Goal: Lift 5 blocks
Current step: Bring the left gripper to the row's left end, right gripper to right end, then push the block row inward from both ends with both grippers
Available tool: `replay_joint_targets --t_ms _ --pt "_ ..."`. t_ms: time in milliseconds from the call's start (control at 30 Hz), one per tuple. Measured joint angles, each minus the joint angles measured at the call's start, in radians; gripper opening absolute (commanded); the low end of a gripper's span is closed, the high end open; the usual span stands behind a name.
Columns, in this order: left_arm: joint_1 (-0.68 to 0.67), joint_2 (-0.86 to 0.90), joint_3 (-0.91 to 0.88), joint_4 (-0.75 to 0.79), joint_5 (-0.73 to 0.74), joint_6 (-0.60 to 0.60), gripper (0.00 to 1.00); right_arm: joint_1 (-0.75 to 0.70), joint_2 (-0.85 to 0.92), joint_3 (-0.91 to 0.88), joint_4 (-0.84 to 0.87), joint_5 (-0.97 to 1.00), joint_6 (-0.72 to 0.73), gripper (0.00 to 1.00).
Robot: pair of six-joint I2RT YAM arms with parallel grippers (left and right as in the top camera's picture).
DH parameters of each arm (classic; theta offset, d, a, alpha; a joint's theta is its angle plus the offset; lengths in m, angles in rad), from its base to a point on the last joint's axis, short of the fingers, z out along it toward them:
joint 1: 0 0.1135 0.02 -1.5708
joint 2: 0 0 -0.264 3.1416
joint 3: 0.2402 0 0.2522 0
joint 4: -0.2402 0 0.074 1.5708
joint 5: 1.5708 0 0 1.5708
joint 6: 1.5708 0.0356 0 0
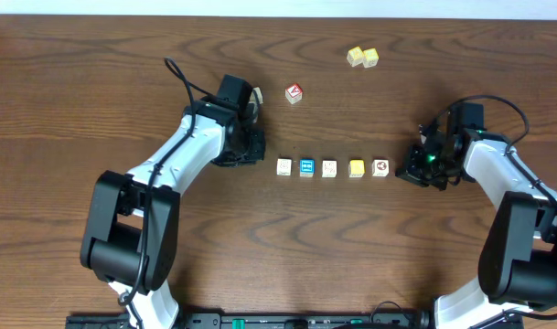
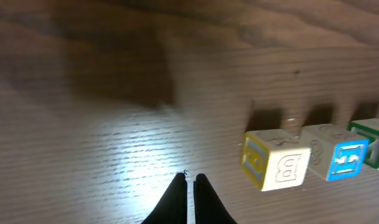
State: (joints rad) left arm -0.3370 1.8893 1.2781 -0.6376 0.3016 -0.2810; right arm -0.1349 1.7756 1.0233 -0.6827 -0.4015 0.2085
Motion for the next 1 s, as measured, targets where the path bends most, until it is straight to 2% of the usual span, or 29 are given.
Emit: replay_joint_targets --t_ms 400,1000 --pt "-0.006 0.0 0.0 0.014 0.0 -0.04 0.07 0.017 0.0 0.0 0.075 0.029 -0.016 0.01" --pt "-0.032 0.066 -0.008 0.016 0.006 -0.082 0.07 0.061 0.0 0.0 0.094 0.026 -0.034 0.01"
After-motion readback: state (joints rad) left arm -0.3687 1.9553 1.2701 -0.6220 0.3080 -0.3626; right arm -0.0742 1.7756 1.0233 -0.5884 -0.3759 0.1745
